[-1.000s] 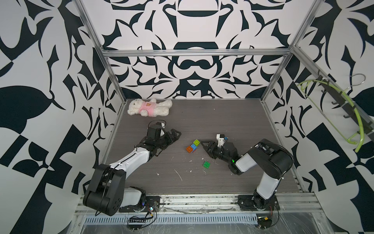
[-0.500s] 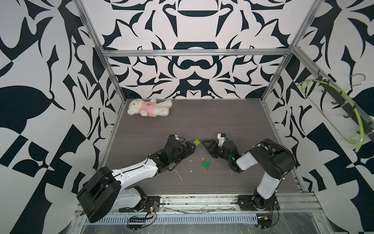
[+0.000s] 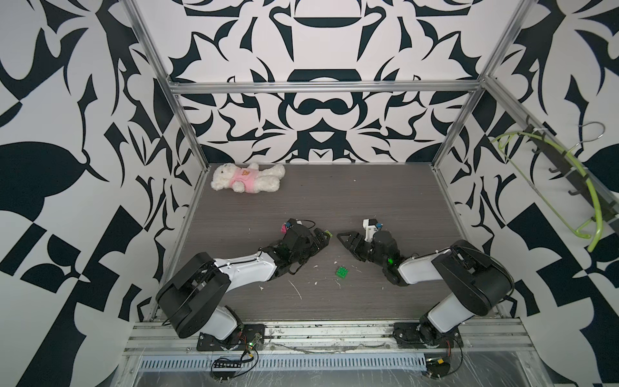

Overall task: Assemble the letter v with lego
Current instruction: Adjust the lego brick at the center of the board.

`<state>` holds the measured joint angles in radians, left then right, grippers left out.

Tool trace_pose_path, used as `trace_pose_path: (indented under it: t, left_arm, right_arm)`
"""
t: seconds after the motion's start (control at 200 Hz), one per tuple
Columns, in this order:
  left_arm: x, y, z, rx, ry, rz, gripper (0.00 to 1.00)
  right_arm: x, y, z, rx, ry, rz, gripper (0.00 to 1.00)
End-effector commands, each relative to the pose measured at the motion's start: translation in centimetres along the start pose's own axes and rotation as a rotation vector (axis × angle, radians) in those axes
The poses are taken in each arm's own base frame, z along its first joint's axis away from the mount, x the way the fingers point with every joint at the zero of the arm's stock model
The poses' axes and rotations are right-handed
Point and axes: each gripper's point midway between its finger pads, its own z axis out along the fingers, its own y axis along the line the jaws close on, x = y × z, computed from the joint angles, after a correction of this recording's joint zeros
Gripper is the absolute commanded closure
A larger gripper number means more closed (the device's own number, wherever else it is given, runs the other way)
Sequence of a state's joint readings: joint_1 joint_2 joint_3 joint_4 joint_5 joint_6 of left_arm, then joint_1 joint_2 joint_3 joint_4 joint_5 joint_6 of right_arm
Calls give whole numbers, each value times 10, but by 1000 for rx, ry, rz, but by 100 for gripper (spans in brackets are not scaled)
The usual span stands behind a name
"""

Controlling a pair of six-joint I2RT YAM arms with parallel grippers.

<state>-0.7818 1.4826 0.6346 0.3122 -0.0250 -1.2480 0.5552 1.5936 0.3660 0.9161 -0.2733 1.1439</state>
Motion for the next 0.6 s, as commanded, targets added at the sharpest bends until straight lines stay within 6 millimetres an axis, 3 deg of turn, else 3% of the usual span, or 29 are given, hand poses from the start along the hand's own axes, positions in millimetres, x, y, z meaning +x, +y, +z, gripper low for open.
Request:
trace_pose_path:
  t: [0.0, 0.275, 0.595]
  left_arm:
    - [-10, -11, 5, 19, -3, 24, 1]
    - [-22, 6, 20, -15, 39, 14, 0]
    - [-38, 19, 1, -33, 3, 24, 1]
  right_arm:
    - [-2, 2, -3, -15, -4, -28, 31]
    - [2, -4, 0, -20, 11, -16, 31]
    - [7, 12, 28, -184, 25, 91, 33]
